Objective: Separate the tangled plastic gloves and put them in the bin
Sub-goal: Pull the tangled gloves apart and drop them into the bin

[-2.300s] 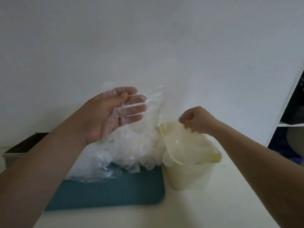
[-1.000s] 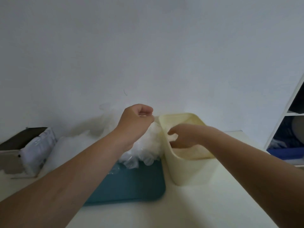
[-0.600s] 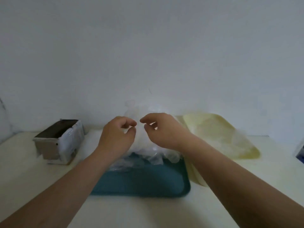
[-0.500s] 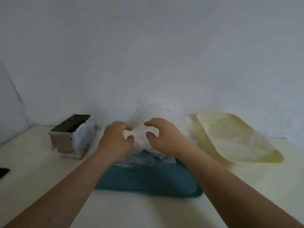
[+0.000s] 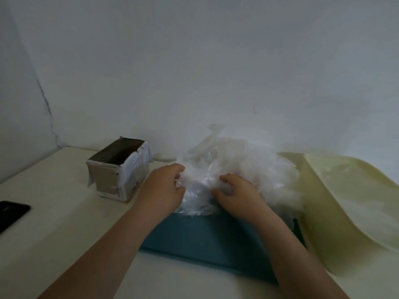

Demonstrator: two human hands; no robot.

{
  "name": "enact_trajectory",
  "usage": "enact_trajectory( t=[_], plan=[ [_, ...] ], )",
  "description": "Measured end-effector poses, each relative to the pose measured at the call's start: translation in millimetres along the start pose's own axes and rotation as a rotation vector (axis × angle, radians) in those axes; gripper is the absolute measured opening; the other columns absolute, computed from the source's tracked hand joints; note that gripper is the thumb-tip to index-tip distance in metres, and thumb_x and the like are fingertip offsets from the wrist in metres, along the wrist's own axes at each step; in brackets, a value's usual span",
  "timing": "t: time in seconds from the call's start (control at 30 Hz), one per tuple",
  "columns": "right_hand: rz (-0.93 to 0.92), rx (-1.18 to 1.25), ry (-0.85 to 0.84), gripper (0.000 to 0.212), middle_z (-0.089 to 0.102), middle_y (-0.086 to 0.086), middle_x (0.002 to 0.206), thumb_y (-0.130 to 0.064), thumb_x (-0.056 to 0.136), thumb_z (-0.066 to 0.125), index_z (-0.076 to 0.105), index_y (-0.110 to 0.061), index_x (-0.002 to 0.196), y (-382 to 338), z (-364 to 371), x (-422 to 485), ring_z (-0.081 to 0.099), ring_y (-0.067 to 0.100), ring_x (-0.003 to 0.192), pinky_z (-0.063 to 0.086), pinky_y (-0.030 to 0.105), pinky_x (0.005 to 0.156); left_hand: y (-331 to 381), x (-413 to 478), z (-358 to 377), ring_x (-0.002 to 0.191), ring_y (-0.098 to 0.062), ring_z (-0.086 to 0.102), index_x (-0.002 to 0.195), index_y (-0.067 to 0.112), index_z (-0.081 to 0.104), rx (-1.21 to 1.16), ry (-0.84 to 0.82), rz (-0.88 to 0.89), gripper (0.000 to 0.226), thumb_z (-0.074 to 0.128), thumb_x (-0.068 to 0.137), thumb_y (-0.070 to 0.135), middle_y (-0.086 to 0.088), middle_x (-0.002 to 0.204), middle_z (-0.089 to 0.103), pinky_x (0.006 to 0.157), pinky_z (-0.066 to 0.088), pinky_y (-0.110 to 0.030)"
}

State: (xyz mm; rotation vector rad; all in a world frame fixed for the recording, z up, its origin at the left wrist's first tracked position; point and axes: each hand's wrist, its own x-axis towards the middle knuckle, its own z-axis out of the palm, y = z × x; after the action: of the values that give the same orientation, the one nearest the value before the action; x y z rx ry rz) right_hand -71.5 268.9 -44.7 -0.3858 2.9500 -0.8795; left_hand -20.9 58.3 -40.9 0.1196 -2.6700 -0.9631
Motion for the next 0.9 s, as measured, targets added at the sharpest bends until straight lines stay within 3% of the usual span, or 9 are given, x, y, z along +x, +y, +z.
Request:
enact_trajectory(
  t=[0.1, 0.2, 0.37, 0.43, 0.57, 0.67, 0.8, 0.9],
  plan=[
    [-0.014, 0.084, 0.012, 0.058, 0.051, -0.004, 0.152, -0.041, 0.095, 0.067, 0.052, -0.024, 0.148, -11.2, -8.6, -6.2, 0.047, 0.018, 0.140, 0.035, 0.028, 0.114, -3.2, 1.5, -3.5, 0.096, -0.010, 0.067, 0.127, 0.026, 0.070, 0.004, 0.024, 0.010, 0.030, 0.069, 0.098, 0.018, 0.008, 0.109, 0.072, 0.092, 0.059, -0.035],
    [-0.100, 0.131, 0.103, 0.050, 0.052, -0.006, 0.152, -0.038, 0.096, 0.067, 0.057, -0.025, 0.143, -23.1, -22.2, -17.5, 0.046, 0.015, 0.141, 0.035, 0.030, 0.117, 2.7, 5.5, -14.2, 0.086, -0.010, 0.067, 0.104, 0.026, 0.076, -0.010, 0.105, 0.100, 0.010, 0.067, 0.100, 0.023, 0.009, 0.096, 0.074, 0.086, 0.060, -0.037],
    [-0.332, 0.268, 0.396, 0.026, 0.071, -0.018, 0.121, -0.039, 0.094, 0.067, 0.075, -0.027, 0.116, -45.1, -40.2, -39.5, 0.063, -0.005, 0.113, 0.047, 0.014, 0.102, 21.8, 2.9, -28.1, 0.105, -0.019, 0.066, 0.108, 0.014, 0.079, 0.079, 0.389, 0.484, 0.022, 0.059, 0.099, 0.011, 0.000, 0.110, 0.076, 0.095, 0.053, -0.032],
    [-0.357, 0.416, 0.417, 0.029, 0.073, -0.020, 0.113, -0.045, 0.095, 0.066, 0.076, -0.027, 0.116, -52.7, -45.2, -45.0, 0.065, -0.007, 0.108, 0.050, 0.014, 0.098, 28.3, 0.2, -29.2, 0.109, -0.020, 0.065, 0.102, 0.015, 0.081, 0.099, 0.439, 0.616, 0.023, 0.061, 0.094, 0.007, 0.000, 0.113, 0.076, 0.097, 0.051, -0.033],
    [-0.125, 0.791, 0.171, 0.075, 0.069, -0.015, 0.128, -0.087, 0.078, 0.052, 0.066, -0.033, 0.130, -48.2, -46.6, -38.8, 0.065, 0.002, 0.117, 0.050, 0.035, 0.108, 35.1, -6.3, -28.5, 0.125, -0.021, 0.060, 0.087, 0.019, 0.081, 0.007, 0.409, 0.751, 0.024, 0.061, 0.095, 0.007, -0.001, 0.126, 0.072, 0.109, 0.047, -0.041],
    [0.081, 1.021, -0.030, 0.091, 0.068, -0.010, 0.132, -0.096, 0.066, 0.052, 0.063, -0.032, 0.130, -39.0, -50.1, -31.3, 0.070, 0.016, 0.115, 0.050, 0.045, 0.109, 34.3, -9.5, -25.8, 0.136, -0.021, 0.054, 0.084, 0.023, 0.081, -0.020, 0.373, 0.800, 0.025, 0.060, 0.095, 0.016, 0.000, 0.134, 0.069, 0.122, 0.034, -0.050],
    [0.004, 1.025, -0.282, 0.065, 0.075, 0.005, 0.118, -0.074, 0.087, 0.057, 0.075, -0.021, 0.119, -26.2, -54.7, -32.7, 0.072, 0.021, 0.103, 0.050, 0.041, 0.100, 41.2, -12.7, -21.7, 0.150, -0.020, 0.039, 0.082, 0.029, 0.083, -0.089, 0.242, 0.836, 0.025, 0.072, 0.091, 0.009, 0.003, 0.146, 0.061, 0.124, 0.023, -0.058],
    [-0.049, 1.092, -0.261, 0.044, 0.074, 0.017, 0.101, -0.038, 0.091, 0.068, 0.074, -0.001, 0.114, -24.3, -53.0, -33.6, 0.069, 0.032, 0.090, 0.053, 0.046, 0.089, 44.0, -17.4, -18.9, 0.156, -0.019, 0.029, 0.099, 0.033, 0.083, -0.071, 0.176, 0.850, 0.031, 0.074, 0.090, 0.005, 0.005, 0.157, 0.051, 0.126, 0.022, -0.056]
  ],
)
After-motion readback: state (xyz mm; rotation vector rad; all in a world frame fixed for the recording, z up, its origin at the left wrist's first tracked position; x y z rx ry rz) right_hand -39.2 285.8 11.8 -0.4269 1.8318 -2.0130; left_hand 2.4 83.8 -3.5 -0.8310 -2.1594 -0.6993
